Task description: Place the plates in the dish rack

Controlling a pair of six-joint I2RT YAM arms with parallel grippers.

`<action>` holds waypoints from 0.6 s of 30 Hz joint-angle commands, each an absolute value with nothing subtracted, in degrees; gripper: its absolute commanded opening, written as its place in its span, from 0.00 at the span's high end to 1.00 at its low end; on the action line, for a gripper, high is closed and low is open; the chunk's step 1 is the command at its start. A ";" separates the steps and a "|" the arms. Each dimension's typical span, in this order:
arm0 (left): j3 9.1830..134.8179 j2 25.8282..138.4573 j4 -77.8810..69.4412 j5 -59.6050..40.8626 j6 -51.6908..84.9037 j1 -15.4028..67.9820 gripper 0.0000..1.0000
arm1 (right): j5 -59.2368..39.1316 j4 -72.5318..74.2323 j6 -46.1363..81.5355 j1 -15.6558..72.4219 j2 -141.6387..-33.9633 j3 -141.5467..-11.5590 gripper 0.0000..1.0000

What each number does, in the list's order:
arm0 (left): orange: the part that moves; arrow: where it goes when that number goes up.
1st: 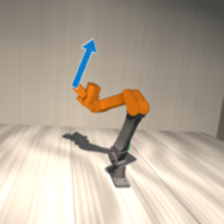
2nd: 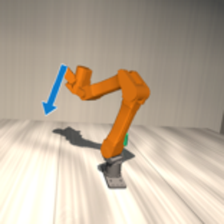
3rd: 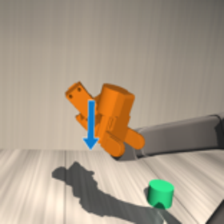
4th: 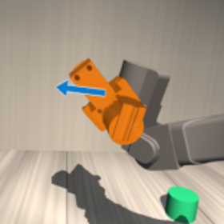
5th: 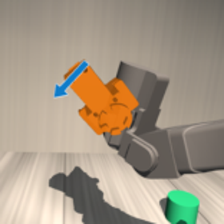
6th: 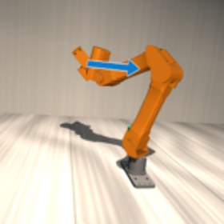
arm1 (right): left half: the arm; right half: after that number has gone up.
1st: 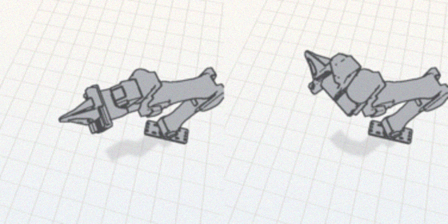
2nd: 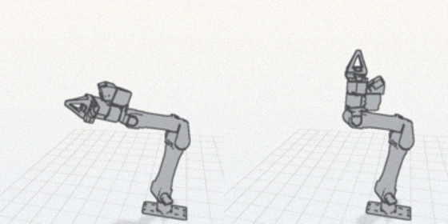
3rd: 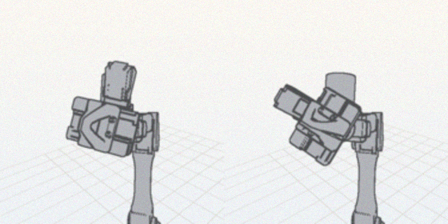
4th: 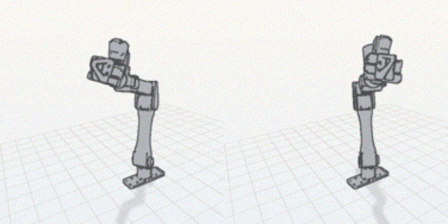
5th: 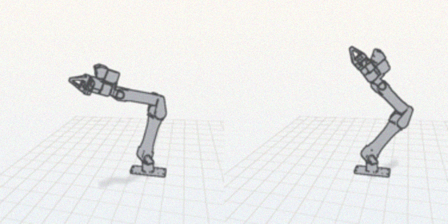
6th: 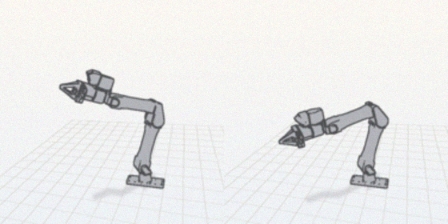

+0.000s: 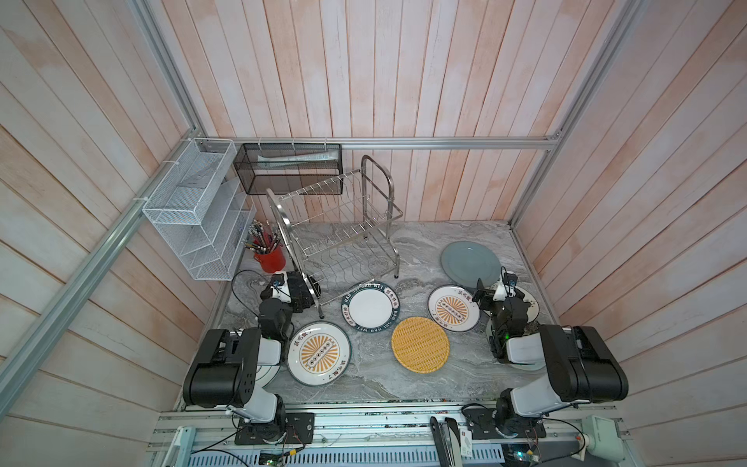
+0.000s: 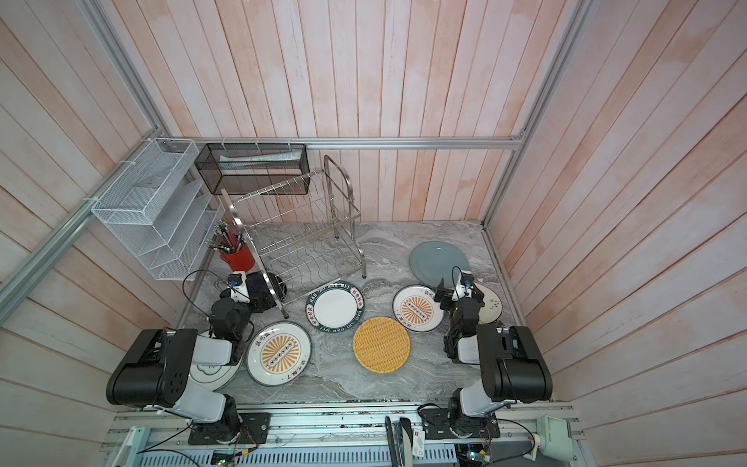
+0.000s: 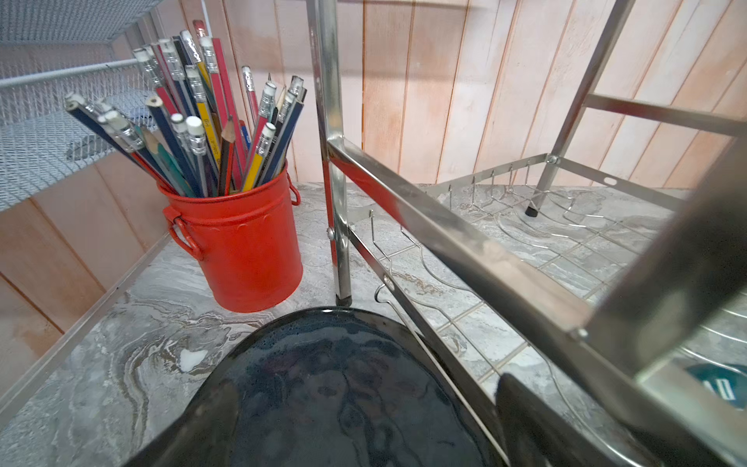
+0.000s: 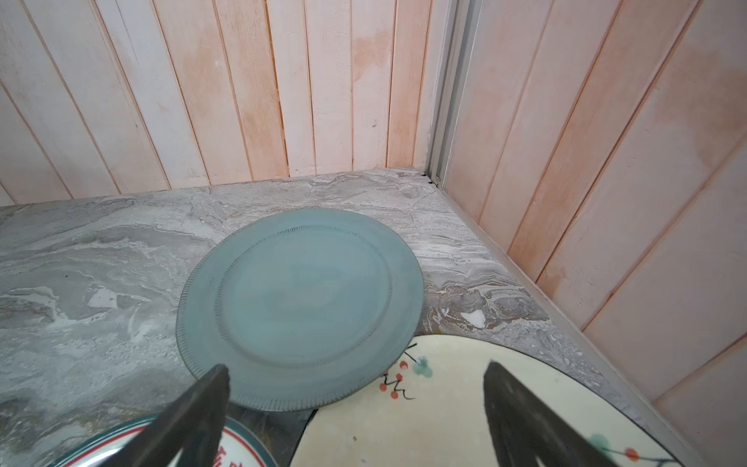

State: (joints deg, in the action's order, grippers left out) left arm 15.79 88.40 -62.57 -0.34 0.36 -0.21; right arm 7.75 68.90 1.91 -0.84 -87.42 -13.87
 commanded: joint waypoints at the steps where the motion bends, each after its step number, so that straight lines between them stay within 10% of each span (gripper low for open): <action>1: 17.14 88.22 -62.11 -3.43 -0.34 -0.97 0.00 | 7.10 68.30 1.86 -0.88 -86.93 -14.22 0.02; 18: 17.05 88.20 -62.14 -3.34 -0.35 -0.97 0.00 | 6.86 68.52 2.02 -1.04 -86.84 -14.00 0.02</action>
